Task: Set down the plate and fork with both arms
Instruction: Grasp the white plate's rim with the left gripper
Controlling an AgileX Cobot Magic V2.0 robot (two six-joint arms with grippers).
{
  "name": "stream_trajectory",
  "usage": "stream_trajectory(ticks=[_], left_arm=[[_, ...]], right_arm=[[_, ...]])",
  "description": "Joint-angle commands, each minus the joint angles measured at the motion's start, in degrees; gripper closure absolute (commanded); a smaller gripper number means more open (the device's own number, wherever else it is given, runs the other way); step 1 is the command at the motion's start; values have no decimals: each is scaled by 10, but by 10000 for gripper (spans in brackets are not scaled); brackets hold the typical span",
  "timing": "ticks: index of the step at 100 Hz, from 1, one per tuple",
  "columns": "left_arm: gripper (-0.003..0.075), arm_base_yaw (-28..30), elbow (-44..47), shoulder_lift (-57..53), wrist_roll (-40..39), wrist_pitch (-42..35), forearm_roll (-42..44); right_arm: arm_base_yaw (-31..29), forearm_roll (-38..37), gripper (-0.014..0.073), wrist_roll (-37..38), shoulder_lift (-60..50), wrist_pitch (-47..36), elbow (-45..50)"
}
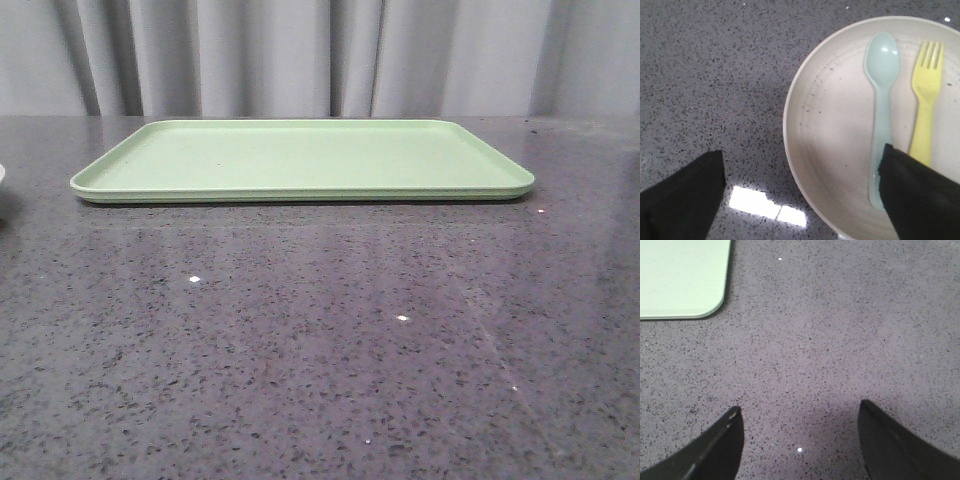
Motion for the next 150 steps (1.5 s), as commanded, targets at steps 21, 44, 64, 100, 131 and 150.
stream_trajectory(ticks=[21, 44, 64, 100, 131, 150], left_arm=[[122, 56, -40, 99, 52, -48, -91], [122, 62, -56, 156, 53, -55, -91], [122, 62, -62, 190, 53, -59, -91], [122, 62, -62, 218, 53, -62, -92], [122, 62, -62, 232, 53, -63, -102], [122, 62, -62, 252, 53, -60, -105]], right_arm=[[-3, -7, 99, -3, 3, -33, -21], [-3, -7, 99, -3, 3, -33, -21], [-3, -7, 99, -3, 3, -33, -21], [-3, -10, 99, -3, 3, -32, -21], [-3, -10, 99, -3, 3, -32, -21], [-3, -10, 99, -3, 3, -32, -21]])
